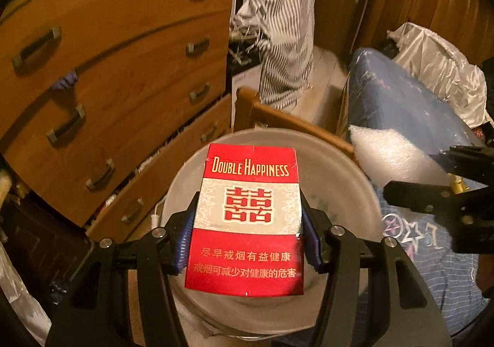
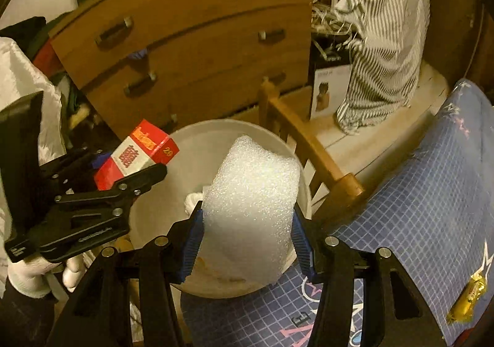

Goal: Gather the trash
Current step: 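Open both tools to drop the cigarette pack and foam sheet into the bucket, then move both tools back over the remaining trash on the bed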

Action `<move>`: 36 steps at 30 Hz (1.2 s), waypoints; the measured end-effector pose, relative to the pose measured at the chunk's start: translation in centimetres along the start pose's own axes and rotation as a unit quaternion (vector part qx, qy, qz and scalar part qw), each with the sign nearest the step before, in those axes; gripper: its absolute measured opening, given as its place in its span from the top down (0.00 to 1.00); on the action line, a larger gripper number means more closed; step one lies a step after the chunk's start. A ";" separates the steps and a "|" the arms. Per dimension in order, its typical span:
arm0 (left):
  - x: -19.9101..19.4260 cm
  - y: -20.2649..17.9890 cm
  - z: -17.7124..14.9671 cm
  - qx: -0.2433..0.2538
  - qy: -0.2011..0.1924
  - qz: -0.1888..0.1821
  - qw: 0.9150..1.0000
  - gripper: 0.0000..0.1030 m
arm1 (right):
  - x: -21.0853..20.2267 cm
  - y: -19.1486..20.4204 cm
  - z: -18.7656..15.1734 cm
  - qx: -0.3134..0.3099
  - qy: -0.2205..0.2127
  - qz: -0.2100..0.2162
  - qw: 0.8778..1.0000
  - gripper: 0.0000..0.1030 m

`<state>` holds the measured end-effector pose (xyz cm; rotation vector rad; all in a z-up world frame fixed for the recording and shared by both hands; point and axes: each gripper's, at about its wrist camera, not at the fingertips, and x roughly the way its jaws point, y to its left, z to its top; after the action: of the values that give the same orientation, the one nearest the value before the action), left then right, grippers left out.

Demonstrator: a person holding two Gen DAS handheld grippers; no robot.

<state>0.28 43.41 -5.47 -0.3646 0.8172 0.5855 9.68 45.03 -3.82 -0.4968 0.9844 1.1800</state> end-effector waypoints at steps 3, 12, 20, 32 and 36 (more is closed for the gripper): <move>1.2 0.4 -0.3 -0.001 0.013 -0.001 1.000 0.47 | 1.1 -0.3 0.0 0.002 0.009 0.002 1.000 0.47; 2.1 1.2 0.1 -0.003 0.013 0.002 1.000 0.47 | 2.5 -0.9 -0.4 0.003 0.015 0.005 1.000 0.47; 2.3 1.4 0.4 -0.001 0.013 0.006 1.000 0.47 | 2.8 -1.0 -0.5 0.004 0.014 0.006 1.000 0.47; 2.9 2.1 0.5 -0.001 0.014 0.028 0.999 0.42 | 1.5 -2.2 -0.8 0.023 -0.015 0.021 0.999 0.25; 2.8 1.8 0.5 -0.003 0.012 0.027 1.000 0.40 | 0.8 -2.4 -1.2 0.023 -0.020 0.025 0.999 0.25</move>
<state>0.98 46.06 -7.44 -0.3556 0.8514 0.6354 11.50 43.75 -5.46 -0.4130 0.9920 1.2052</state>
